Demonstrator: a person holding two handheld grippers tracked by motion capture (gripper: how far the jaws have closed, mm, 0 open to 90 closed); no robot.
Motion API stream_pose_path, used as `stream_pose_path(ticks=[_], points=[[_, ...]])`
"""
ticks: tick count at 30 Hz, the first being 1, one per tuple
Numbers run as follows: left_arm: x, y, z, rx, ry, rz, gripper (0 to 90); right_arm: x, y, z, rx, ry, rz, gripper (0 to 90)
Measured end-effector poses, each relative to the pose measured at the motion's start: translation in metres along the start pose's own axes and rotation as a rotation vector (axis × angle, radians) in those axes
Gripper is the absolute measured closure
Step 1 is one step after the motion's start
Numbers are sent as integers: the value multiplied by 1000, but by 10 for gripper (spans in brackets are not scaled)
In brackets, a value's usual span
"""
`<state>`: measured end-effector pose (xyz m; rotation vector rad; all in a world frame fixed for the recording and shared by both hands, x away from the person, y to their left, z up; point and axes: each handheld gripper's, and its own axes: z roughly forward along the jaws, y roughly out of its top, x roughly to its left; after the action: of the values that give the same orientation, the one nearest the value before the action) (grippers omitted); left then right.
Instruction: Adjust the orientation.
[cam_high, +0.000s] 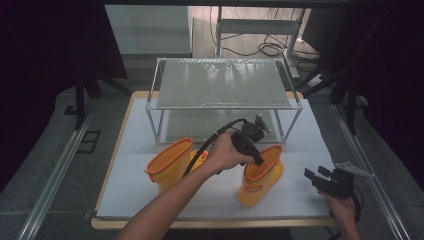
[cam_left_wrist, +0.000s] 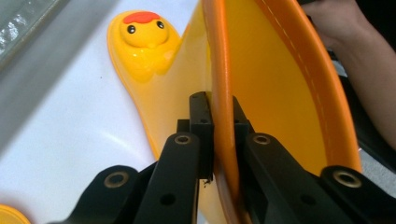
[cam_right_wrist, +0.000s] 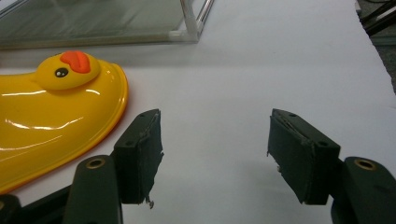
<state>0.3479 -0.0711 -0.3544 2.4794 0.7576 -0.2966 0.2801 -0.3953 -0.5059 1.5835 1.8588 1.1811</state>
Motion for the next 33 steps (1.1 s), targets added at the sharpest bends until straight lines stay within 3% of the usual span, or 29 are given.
stream_pose_path(ticks=[5, 12, 13, 14, 17, 19, 24, 28, 33], points=[[3, -3, -17, -47, -26, -27, 868, -1, 0, 0, -1, -1, 2, 347], [-4, -18, -51, -91, 0, -20, 868, -1, 0, -1, -3, -2, 4, 348], [-6, -25, -61, -97, 18, -19, 868, 1, 0, -1, -5, -1, 6, 348], [-6, -25, -61, -97, 18, -19, 868, 1, 0, -1, -5, -1, 6, 348], [-5, -44, -78, -107, 31, -28, 868, 3, 1, -1, -2, 2, -1, 348], [-4, -48, -80, -113, 34, -32, 868, 4, 1, 0, 1, 3, -4, 348], [8, -75, -93, -125, 63, -47, 868, 4, 0, 2, 4, 5, -4, 348], [10, -84, -96, -118, 89, -42, 868, 4, 0, 3, 5, 3, -7, 348], [19, -108, -104, -114, 118, -52, 868, 4, 0, 3, 4, 3, -4, 349]])
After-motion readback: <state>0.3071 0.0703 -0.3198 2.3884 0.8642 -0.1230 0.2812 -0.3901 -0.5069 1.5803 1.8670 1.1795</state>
